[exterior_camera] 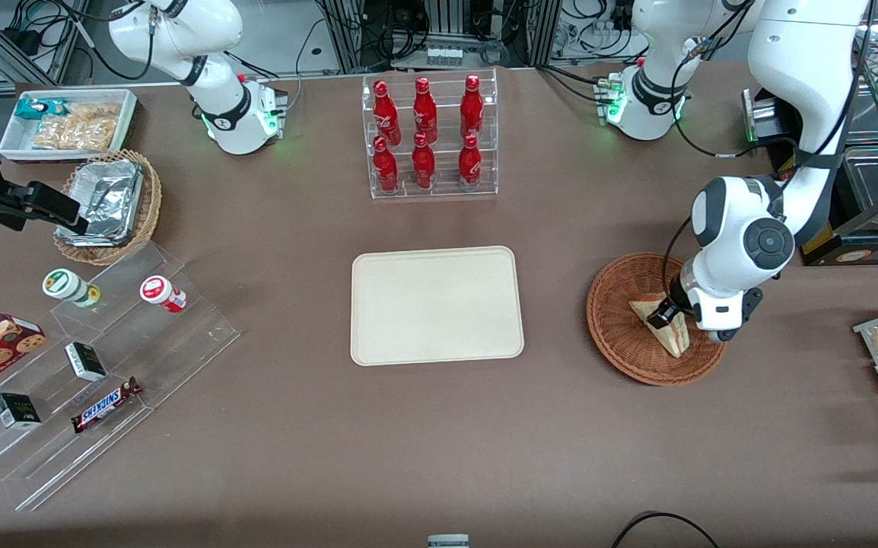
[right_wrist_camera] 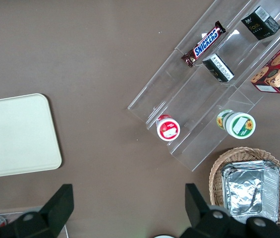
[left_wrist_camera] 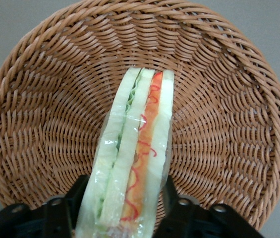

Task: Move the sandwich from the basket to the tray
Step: 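Close the left gripper on the sandwich and lift it from the basket, then carry the held sandwich with the left gripper over the cream tray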

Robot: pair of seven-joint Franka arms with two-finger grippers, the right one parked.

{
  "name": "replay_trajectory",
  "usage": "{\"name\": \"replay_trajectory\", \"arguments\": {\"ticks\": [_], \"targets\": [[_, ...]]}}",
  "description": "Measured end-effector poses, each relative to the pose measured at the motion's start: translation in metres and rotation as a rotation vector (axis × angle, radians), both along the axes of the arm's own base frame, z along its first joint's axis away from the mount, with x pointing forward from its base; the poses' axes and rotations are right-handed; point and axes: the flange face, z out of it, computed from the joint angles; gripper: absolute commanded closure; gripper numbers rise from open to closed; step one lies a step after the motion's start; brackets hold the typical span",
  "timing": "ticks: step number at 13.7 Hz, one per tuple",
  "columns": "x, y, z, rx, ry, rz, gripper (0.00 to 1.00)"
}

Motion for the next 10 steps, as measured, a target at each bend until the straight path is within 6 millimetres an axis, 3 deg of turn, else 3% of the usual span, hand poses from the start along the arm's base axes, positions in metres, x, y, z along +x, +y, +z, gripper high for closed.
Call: {"name": "replay_trajectory", "arguments": {"ticks": [5, 8, 10], "targets": [[0.003, 0.0, 0.014, 0.002, -0.001, -0.002, 0.92], [0.01, -0.01, 0.048, 0.008, 0.041, -0.023, 0.92], [0.013, -0.034, 0.072, 0.012, 0.06, -0.066, 0.92]]}}
